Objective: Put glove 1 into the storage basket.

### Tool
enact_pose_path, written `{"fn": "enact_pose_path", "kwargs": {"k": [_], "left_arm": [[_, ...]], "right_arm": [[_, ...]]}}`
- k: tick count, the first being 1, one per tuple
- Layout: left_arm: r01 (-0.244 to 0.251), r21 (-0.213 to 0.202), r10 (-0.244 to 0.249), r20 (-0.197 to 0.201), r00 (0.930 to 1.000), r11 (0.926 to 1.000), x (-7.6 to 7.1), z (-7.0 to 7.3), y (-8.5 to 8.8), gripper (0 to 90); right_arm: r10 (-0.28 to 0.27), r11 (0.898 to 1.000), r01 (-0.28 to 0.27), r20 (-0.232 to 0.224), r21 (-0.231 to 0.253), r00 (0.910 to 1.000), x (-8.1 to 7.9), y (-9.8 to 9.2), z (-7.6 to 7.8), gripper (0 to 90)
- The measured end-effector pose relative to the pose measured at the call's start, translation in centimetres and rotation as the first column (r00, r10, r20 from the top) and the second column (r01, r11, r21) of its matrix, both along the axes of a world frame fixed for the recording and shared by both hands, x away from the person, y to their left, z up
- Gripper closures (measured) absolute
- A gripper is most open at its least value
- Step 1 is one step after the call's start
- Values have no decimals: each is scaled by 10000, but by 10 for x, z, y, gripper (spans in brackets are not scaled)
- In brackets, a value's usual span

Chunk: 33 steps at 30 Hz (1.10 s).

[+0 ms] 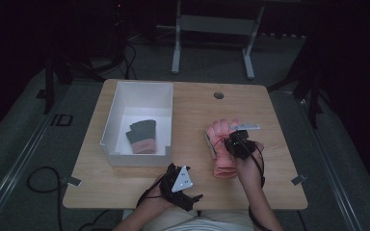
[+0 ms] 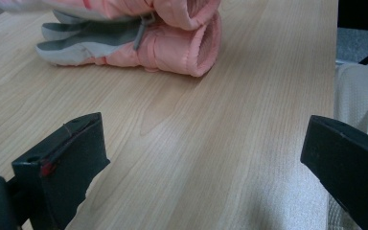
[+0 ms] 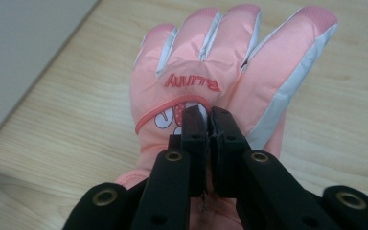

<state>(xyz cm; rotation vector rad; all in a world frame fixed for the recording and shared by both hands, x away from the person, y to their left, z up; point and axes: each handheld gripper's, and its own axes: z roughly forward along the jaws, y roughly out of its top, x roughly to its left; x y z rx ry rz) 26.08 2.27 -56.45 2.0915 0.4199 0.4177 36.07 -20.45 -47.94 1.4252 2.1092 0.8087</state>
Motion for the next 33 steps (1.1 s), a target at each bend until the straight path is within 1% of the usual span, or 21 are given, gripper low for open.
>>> {"fn": "enact_pose_path", "kwargs": {"k": [2,5,7,10,13,16,20,21,23,26,27,28,29,30,31,32,33], "left_arm": [[1,6,-1,-20,10000,10000,0,0,0,14],[25,30,-25,-31,10000,10000,0,-1,-1,14],[82,74,-82,30,10000,9999,0,-2,-2,14],[100,11,-100,22,9999,9999,0,-2,-2,14],[73,50,-73,-12,10000,10000,1,-2,-2,15],[63,-60,-63,-64,10000,10000,2,-1,-2,15],[1,-317,-6,-157,9999,9995,2,3,-1,15],[-55,-314,49,-206,9998,9995,2,4,-2,15],[-136,-274,126,-356,9993,9995,1,6,-2,36],[-227,-284,215,-392,9990,9993,-1,12,-4,37],[-266,-290,254,-407,9988,9992,-1,13,-4,36],[-331,-345,314,-491,9983,9989,-1,16,-4,36],[-331,-345,314,-491,9983,9989,-1,16,-4,35],[-386,-521,352,-655,9972,9979,0,19,-4,35],[-391,-670,341,-749,9966,9970,1,22,-4,32],[-396,-724,336,-812,9961,9966,2,23,-4,32],[-382,-785,311,-889,9956,9962,3,26,-4,32]], "right_arm": [[-32,10000,31,-142,-18,9999,2,-1,-7,856],[13,9999,-15,-227,-117,9997,3,-1,-16,855],[31,9999,-35,-290,-132,9996,5,0,-22,855],[133,9998,-136,-295,-117,9995,7,-1,-30,852],[165,9999,-165,-317,-18,9994,8,-3,-32,846],[214,9997,-211,-297,97,9993,7,-5,-32,824],[369,9978,-363,-98,562,9993,4,-9,-22,733],[449,9972,-450,21,597,9990,2,-10,-18,711],[780,9939,-796,236,760,9967,1,-11,-14,666],[988,9909,-1012,316,888,9946,0,-14,-8,574],[1065,9894,-1106,482,937,9931,-1,-16,-6,512],[1096,9893,-1141,538,906,9925,-1,-17,-5,485],[1096,9893,-1141,538,906,9925,-1,-17,-5,485],[1155,9880,-1209,598,964,9915,0,-19,-4,431],[1192,9858,-1274,790,1089,9897,-1,-24,0,363],[1410,9765,-1532,882,1513,9861,-3,-31,5,271],[1410,9765,-1532,882,1513,9861,-3,-31,5,271]]}}
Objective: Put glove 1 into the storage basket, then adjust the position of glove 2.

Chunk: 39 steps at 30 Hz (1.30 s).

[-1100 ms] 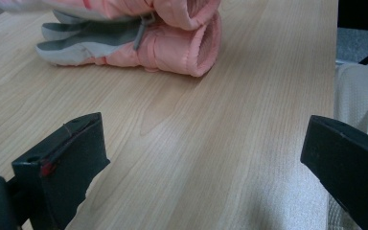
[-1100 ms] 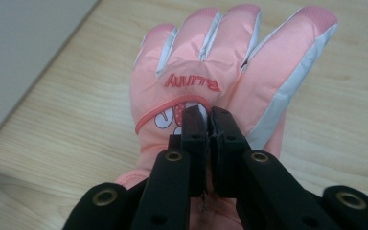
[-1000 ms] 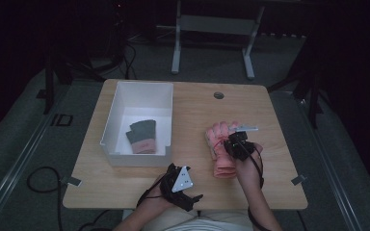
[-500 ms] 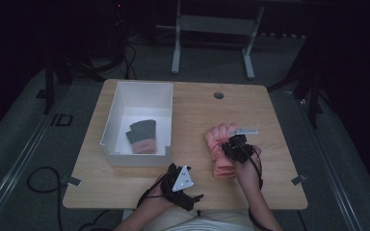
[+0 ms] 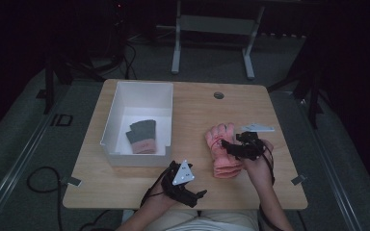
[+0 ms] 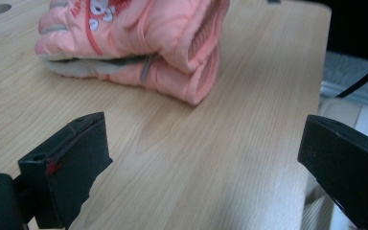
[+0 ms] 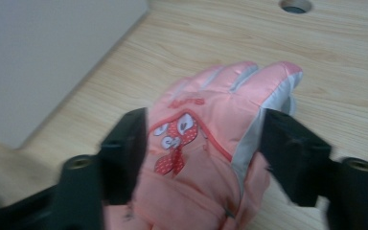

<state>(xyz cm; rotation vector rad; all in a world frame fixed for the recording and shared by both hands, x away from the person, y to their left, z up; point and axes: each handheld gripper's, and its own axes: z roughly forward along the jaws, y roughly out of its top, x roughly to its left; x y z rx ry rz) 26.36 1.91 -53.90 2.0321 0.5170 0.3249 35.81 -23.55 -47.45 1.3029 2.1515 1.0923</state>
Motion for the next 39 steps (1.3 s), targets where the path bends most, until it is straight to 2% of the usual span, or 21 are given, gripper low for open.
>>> {"fn": "enact_pose_path", "kwargs": {"k": [1,4,6,7,8,9,11,13,14,15,17,21,24,25,26,28,29,31,33,37,39], "left_arm": [[19,-117,-20,-23,10000,9999,1,2,0,32],[164,-338,-167,-103,9998,9993,3,10,-1,31],[309,-529,-311,-21,9995,9981,5,16,-2,29],[309,-529,-311,-21,9995,9981,5,16,-2,25],[263,-512,-257,114,9996,9983,8,21,-5,25],[287,-598,-278,149,9995,9978,10,23,-6,24],[200,-922,-179,245,9995,9955,14,27,-7,24],[222,-1209,-212,94,9997,9924,19,30,-9,24],[172,-1323,-171,21,9999,9911,22,31,-11,25],[199,-1332,-200,8,9998,9909,24,32,-13,26],[101,-1086,-102,-6,9999,9940,28,35,-19,32],[160,-628,-153,112,9998,9979,33,42,-32,34],[52,-410,-52,14,10000,9991,38,49,-42,39],[138,-404,-138,-11,9999,9991,40,51,-45,43],[131,-448,-133,-45,9999,9989,41,52,-47,43],[202,-461,-206,-92,9997,9987,45,55,-52,50],[184,-410,-187,-66,9998,9990,46,56,-53,51],[130,-298,-132,-73,9999,9995,50,58,-57,53],[-146,-100,145,-105,9998,9998,55,60,-59,77],[-509,-210,509,-40,9987,9985,64,64,-56,127],[-695,-99,694,-54,9976,9975,68,65,-54,147]], "right_arm": [[129,9996,-133,185,250,9997,-1,-4,3,240],[545,9979,-561,484,314,9973,-5,-13,10,156],[756,9967,-778,838,232,9936,-6,-19,13,157],[756,9967,-778,838,232,9936,-6,-19,13,157],[910,9958,-917,1057,23,9902,-6,-23,14,164],[1229,9924,-1231,1469,-72,9815,-8,-29,16,153],[1419,9899,-1413,1454,-150,9791,-8,-34,17,152],[1350,9908,-1351,1094,-73,9848,-9,-38,19,154],[1336,9909,-1347,825,76,9876,-9,-41,21,150],[1340,9904,-1361,756,232,9881,-9,-43,22,138],[1242,9915,-1273,971,262,9875,-11,-45,24,133],[1624,9837,-1690,1003,610,9816,-14,-48,26,102],[1543,9867,-1589,1065,352,9823,-16,-48,25,195],[1519,9872,-1562,1065,327,9826,-16,-48,25,270],[1495,9878,-1531,1016,284,9835,-16,-49,25,395],[1416,9890,-1450,938,303,9855,-14,-51,25,455],[1433,9891,-1459,953,210,9851,-14,-50,26,527],[1501,9883,-1521,1046,118,9831,-13,-49,27,545],[1570,9875,-1578,1010,2,9824,-10,-46,29,610],[1677,9858,-1668,1164,-172,9789,-3,-38,30,648],[1712,9852,-1697,1164,-228,9783,1,-34,29,659]]}}
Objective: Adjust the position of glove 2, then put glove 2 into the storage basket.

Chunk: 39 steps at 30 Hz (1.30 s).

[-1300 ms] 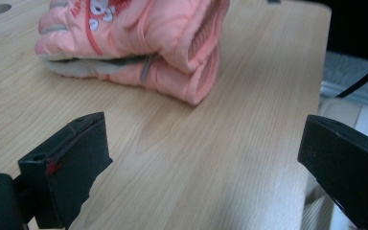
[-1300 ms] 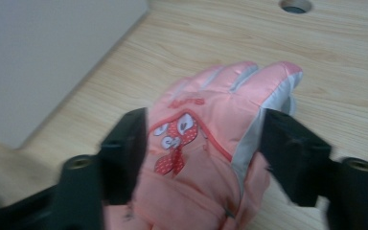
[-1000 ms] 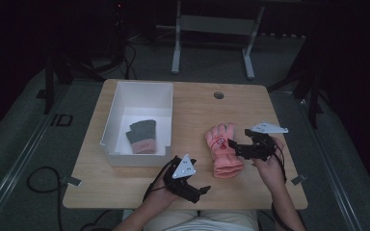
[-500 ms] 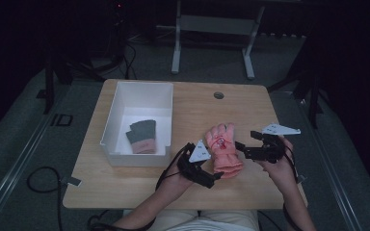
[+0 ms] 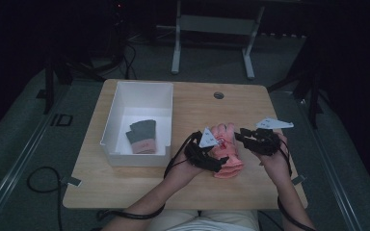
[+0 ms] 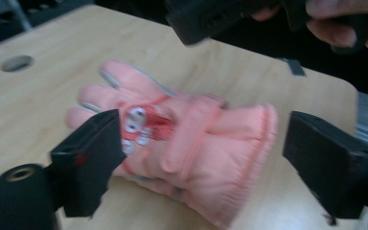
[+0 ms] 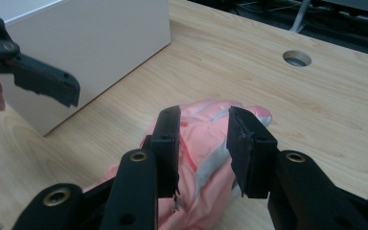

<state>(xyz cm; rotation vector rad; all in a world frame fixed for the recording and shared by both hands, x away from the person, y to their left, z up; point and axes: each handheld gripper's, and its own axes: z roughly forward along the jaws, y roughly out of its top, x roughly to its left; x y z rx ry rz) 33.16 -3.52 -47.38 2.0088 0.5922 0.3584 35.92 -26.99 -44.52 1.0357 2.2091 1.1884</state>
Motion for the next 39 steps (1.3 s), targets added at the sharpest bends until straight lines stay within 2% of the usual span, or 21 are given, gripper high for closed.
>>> {"fn": "enact_pose_path", "kwargs": {"k": [3,4,7,11,13,15,18,20,23,24,25,27,28,29,30,31,32,34,35,36,39], "left_arm": [[-609,385,613,-92,9981,9974,6,0,2,245],[-655,338,664,-236,9975,9973,8,0,3,281],[-772,339,789,-512,9956,9964,13,-3,5,347],[-928,468,959,-711,9928,9946,17,-7,4,327],[-1193,643,1248,-894,9882,9908,21,-8,1,264],[-1460,889,1546,-991,9830,9853,26,-11,-2,254],[-1457,930,1607,-1814,9702,9849,39,-20,-5,220],[-1641,1005,1817,-2040,9620,9813,45,-26,-8,221],[-1655,1031,1891,-2960,9363,9808,59,-40,-11,223],[-1652,1000,1896,-3344,9232,9812,64,-44,-11,223],[-1775,1017,2022,-3506,9144,9789,68,-49,-13,230],[-1814,1073,2096,-4063,8894,9775,76,-59,-15,274],[-1706,1219,2065,-4188,8843,9778,80,-66,-17,286],[-1654,1117,1980,-4405,8757,9799,82,-71,-18,294],[-1535,915,1784,-4582,8708,9839,85,-74,-18,314],[-1440,732,1615,-4746,8652,9869,87,-76,-18,361],[-1327,583,1441,-4960,8563,9894,89,-77,-18,403],[-1137,500,1233,-5066,8533,9923,90,-77,-19,491],[-1040,438,1117,-5107,8525,9936,90,-77,-19,541],[-993,397,1055,-5155,8504,9943,91,-76,-19,584],[-862,420,955,-5083,8558,9954,90,-72,-21,733]], "right_arm": [[-188,9995,192,155,-257,9997,5,7,-3,698],[-286,9984,300,297,-481,9991,5,9,-5,715],[-161,9977,168,119,-655,9998,8,15,-14,707],[-64,9977,62,-22,-674,10000,8,20,-21,621],[-145,9975,143,-34,-695,9999,10,22,-23,568],[-320,9965,318,-11,-776,9995,13,23,-26,528],[-625,9922,620,-15,-1083,9980,17,23,-35,497],[-764,9910,732,-242,-1123,9968,20,20,-43,492],[-948,9852,831,-730,-1496,9928,25,15,-59,444],[-1008,9824,866,-796,-1657,9917,26,13,-65,422],[-1049,9813,880,-918,-1714,9902,27,11,-69,405],[-1220,9850,1024,-1410,-1392,9825,32,5,-76,378],[-1232,9876,1031,-1762,-1188,9766,35,2,-78,376],[-1259,9892,1071,-2078,-997,9700,37,1,-81,378],[-1241,9907,1066,-2382,-850,9632,39,1,-84,396],[-1167,9923,1018,-2562,-709,9595,40,0,-86,405],[-1136,9934,1041,-2821,-486,9526,42,0,-87,430],[-833,9959,904,-3391,52,9371,45,-2,-89,510],[-798,9956,916,-3488,175,9338,45,-2,-90,539],[-747,9957,889,-3514,244,9332,45,-2,-90,564],[-859,9945,1011,-3423,267,9356,42,0,-88,624]]}}
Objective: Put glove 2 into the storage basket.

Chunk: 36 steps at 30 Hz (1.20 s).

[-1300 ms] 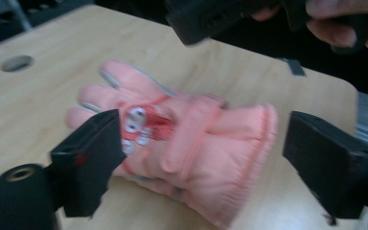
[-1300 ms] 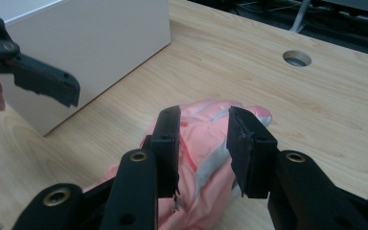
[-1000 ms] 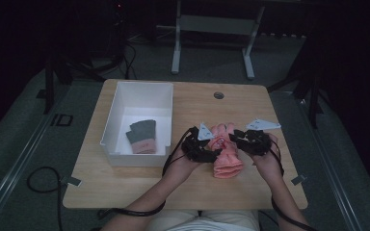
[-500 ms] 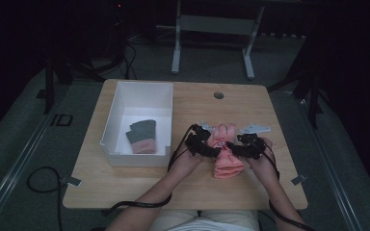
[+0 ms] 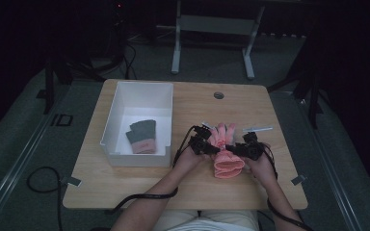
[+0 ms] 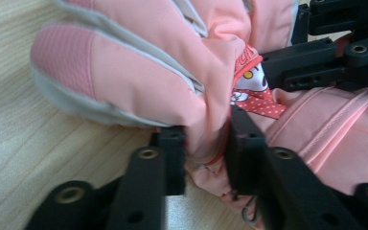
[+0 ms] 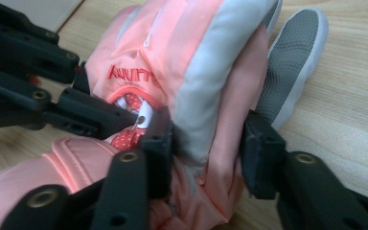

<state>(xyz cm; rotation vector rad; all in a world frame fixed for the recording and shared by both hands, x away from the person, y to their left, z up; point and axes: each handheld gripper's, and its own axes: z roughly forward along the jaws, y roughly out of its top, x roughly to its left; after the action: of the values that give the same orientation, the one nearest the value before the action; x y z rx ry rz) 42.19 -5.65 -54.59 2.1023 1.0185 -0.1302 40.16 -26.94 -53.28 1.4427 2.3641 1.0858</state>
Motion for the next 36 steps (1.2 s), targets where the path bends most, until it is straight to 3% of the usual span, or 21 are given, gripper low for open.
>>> {"fn": "enact_pose_path", "kwargs": {"k": [9,17,19,30,36], "left_arm": [[132,-117,-128,354,9993,9998,-7,20,-2,798],[524,-52,-516,1012,9935,9986,-14,54,-2,804],[568,-205,-542,1116,9923,9982,-15,65,1,804],[782,-218,-725,1922,9787,9967,-21,117,19,805],[719,-345,-628,2166,9742,9968,-23,139,39,805]], "right_arm": [[-297,9990,279,526,340,9982,-10,-1,14,664],[-447,9971,370,1175,671,9921,-23,-4,40,670],[-426,9968,324,1403,737,9892,-25,-4,49,669],[-314,9941,64,2299,1087,9727,-33,7,96,669],[-113,9906,-258,2682,1345,9633,-32,20,116,669]]}}
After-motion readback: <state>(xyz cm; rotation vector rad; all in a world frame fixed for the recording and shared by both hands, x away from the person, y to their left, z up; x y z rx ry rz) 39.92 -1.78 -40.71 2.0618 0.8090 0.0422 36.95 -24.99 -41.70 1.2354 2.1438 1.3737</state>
